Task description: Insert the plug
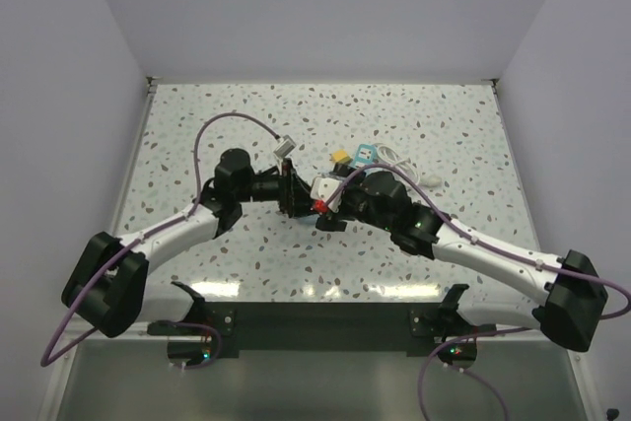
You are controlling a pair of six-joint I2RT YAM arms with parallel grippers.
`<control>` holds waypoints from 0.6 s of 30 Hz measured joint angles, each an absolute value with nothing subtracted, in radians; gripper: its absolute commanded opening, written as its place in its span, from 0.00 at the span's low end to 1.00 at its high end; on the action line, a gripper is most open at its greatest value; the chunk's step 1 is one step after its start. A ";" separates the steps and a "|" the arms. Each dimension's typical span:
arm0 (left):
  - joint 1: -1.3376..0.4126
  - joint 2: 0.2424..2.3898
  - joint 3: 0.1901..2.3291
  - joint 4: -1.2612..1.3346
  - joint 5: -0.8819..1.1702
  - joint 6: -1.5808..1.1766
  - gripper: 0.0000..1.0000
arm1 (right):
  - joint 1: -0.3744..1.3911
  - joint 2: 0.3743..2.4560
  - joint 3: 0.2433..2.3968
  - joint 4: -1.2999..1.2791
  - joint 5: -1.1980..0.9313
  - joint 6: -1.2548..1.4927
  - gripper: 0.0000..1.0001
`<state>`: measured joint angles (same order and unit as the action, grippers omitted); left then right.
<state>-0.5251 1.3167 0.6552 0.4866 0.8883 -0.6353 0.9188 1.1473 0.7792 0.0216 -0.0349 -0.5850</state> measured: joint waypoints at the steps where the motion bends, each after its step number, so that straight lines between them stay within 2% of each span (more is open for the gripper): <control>1: -0.527 1.309 0.651 0.484 0.889 -0.635 0.00 | 0.920 1.150 0.779 0.025 -0.035 -0.587 0.88; 4: -0.533 1.293 0.646 0.476 0.885 -0.632 0.00 | 0.925 1.156 0.779 0.034 -0.044 -0.596 0.77; 7: -0.535 1.279 0.645 0.459 0.877 -0.630 0.00 | 0.931 1.156 0.777 0.033 -0.046 -0.612 0.59; 8: -0.535 1.275 0.645 0.452 0.867 -0.635 0.00 | 0.931 1.156 0.776 0.033 -0.043 -0.618 0.49; 10: -0.536 1.274 0.645 0.446 0.860 -0.638 0.00 | 0.931 1.156 0.768 0.041 -0.045 -0.623 0.39; 11: -0.538 1.274 0.645 0.441 0.858 -0.636 0.04 | 0.931 1.154 0.765 0.040 -0.047 -0.621 0.29; 13: -0.542 1.275 0.644 0.439 0.857 -0.635 0.07 | 0.931 1.147 0.762 0.038 -0.047 -0.620 0.20; 14: -0.544 1.275 0.644 0.440 0.857 -0.635 0.07 | 0.931 1.142 0.762 0.035 -0.047 -0.620 0.05; 15: -0.545 1.275 0.645 0.441 0.856 -0.636 0.10 | 0.931 1.137 0.762 0.030 -0.047 -0.620 0.00; 16: -0.547 1.275 0.645 0.442 0.856 -0.636 0.18 | 0.931 1.134 0.762 0.027 -0.047 -0.620 0.00; 18: -0.551 1.275 0.645 0.443 0.855 -0.637 0.54 | 0.931 1.127 0.761 0.020 -0.047 -0.614 0.00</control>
